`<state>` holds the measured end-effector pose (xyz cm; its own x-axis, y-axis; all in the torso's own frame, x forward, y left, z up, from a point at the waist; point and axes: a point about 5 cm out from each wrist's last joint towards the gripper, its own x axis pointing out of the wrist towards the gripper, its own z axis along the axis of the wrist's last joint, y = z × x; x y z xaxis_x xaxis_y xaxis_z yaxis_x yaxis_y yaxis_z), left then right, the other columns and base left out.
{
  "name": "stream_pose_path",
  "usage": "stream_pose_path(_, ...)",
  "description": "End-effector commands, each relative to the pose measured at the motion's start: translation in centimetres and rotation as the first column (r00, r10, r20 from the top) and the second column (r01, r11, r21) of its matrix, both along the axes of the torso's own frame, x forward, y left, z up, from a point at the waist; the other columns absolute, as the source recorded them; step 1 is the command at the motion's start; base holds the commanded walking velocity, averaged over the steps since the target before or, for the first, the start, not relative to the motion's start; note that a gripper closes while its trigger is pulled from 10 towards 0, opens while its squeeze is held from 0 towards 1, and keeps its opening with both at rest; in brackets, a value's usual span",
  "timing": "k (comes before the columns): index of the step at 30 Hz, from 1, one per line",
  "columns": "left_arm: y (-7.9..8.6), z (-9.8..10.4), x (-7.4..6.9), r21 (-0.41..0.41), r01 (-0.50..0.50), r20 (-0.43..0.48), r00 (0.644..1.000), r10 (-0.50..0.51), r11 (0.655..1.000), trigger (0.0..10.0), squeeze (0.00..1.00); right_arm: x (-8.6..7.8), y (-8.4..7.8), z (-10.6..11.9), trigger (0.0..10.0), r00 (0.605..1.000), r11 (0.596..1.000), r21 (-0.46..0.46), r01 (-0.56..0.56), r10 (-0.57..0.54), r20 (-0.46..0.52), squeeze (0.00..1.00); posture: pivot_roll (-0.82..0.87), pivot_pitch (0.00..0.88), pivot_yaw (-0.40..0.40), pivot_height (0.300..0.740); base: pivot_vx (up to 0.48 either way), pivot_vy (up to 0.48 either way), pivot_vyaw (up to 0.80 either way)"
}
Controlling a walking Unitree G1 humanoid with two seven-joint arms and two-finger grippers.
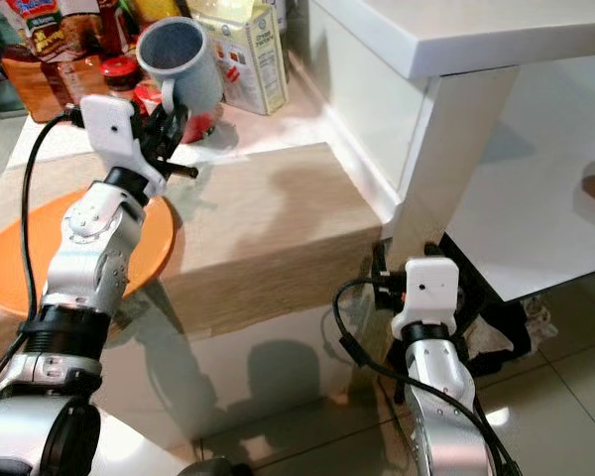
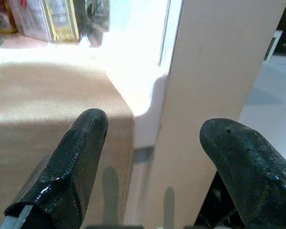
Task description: Setting the table
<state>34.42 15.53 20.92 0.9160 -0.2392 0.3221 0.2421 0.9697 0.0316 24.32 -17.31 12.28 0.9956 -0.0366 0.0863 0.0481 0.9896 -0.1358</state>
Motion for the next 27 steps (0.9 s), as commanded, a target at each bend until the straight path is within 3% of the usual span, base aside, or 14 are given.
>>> stream_pose_path(1,-0.1,1.1,-1.3,0.013,0.001,0.056,0.998,-0.001,1.0,0.0,0.0,0.0,0.1,1.2,10.0,0.999,1.0,-0.006,-0.001,0.001,0.045,0.0,0.09,0.0,0.037,0.74,0.0,0.0,0.0)
stream_pose_path(5,0.0,1.0,-2.8,0.046,0.007,0.068,0.998,-0.01,0.999,0.0,0.0,-0.2,0.1,1.6,10.0,0.998,1.0,-0.016,0.001,0.0,0.064,0.0,0.09,0.0,0.033,0.74,0.0,0.0,0.0)
stream_pose_path(12,0.0,-1.2,-4.8,0.066,0.037,0.027,0.999,-0.039,0.997,0.0,0.0,-0.5,0.6,1.5,10.0,0.998,1.0,-0.004,-0.008,0.008,0.07,0.0,0.08,0.0,0.033,0.74,0.0,0.0,0.0)
stream_pose_path(14,-0.7,-1.8,-5.5,0.052,0.062,0.001,0.998,-0.062,0.997,0.0,0.0,-0.7,0.7,1.5,10.0,0.997,1.0,0.004,-0.001,0.001,0.074,0.0,0.07,0.0,0.034,0.74,0.0,0.0,0.0)
stream_pose_path(17,-0.9,-1.8,-5.7,0.042,0.069,-0.008,0.998,-0.069,0.997,0.0,0.0,-0.8,0.6,1.5,10.0,0.997,1.0,0.01,0.004,-0.005,0.075,0.0,0.07,0.0,0.034,0.74,0.0,0.0,0.0)
stream_pose_path(19,-1.5,-2.8,-5.3,0.011,0.09,-0.093,0.992,-0.089,0.996,0.0,0.0,-1.0,0.5,1.1,10.0,0.998,0.998,0.06,0.024,-0.028,0.054,0.0,0.06,0.0,0.037,0.74,0.0,0.0,0.0)
stream_pose_path(22,-1.6,-3.3,-5.2,-0.002,0.095,-0.128,0.987,-0.095,0.995,0.0,0.0,-1.1,0.4,0.8,10.0,0.998,0.996,0.081,0.032,-0.036,0.045,0.0,0.05,0.0,0.038,0.74,0.0,0.0,0.0)
stream_pose_path(23,-0.4,-5.3,-5.7,0.011,0.076,-0.201,0.977,-0.072,0.997,0.0,0.0,-2.4,0.1,-0.1,10.0,0.999,0.995,0.096,0.042,-0.043,0.011,0.0,0.04,0.0,0.049,0.74,0.0,0.0,0.0)
stream_pose_path(27,0.3,-5.8,-6.4,0.032,0.067,-0.206,0.977,-0.059,0.997,0.0,0.0,-3.4,-0.2,-0.6,10.0,0.999,0.995,0.089,0.041,-0.04,-0.011,0.0,0.03,0.0,0.049,0.74,0.0,0.0,0.0)
